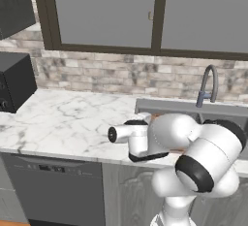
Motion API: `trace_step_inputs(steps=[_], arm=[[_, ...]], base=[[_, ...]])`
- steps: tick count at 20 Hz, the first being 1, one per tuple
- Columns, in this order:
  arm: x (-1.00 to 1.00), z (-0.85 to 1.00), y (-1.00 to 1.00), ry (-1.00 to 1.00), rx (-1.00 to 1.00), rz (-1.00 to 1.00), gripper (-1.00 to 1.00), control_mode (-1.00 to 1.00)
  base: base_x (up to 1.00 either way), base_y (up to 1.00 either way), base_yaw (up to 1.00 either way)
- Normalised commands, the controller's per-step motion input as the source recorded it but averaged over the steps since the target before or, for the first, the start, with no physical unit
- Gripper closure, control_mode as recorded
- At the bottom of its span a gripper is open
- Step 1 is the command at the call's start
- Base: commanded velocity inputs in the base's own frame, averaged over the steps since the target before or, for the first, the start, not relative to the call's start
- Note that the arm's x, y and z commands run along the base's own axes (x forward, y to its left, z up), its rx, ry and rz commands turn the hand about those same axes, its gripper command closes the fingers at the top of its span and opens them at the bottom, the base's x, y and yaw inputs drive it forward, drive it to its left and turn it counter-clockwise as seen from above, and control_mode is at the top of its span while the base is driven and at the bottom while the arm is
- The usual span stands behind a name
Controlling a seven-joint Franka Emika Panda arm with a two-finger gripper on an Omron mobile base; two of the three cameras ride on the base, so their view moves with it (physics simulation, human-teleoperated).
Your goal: Move the cutting board and knife to the sink. Then move spray from the cabinet to the counter.
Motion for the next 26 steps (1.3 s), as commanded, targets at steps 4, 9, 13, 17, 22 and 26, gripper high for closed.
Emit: trace_step_inputs(steps=[4,9,13,17,22,26], arm=[[-0.57,0.62,0.0,0.0,0.0,-0.07,-1.0,-1.0],[-0.47,0.7,0.0,0.0,0.0,-0.1,-1.0,-1.0],[-0.51,0.31,-0.01,-0.01,0.0,-0.08,-1.0,-1.0],[-0.04,0.0,-0.01,0.0,0.0,0.0,-1.0,-1.0],[-0.07,0.0,0.0,-0.02,0.0,0.0,-1.0,1.0],[0.0,0.0,0.0,0.0,0.0,0.0,-1.0,1.0]], base=[[0.0,0.0,0.0],[0.0,0.0,0.0],[0.0,0.0,0.0],[0.0,0.0,0.0],[-0.75,-0.03,-0.14],[-0.85,-0.06,-0.39]])
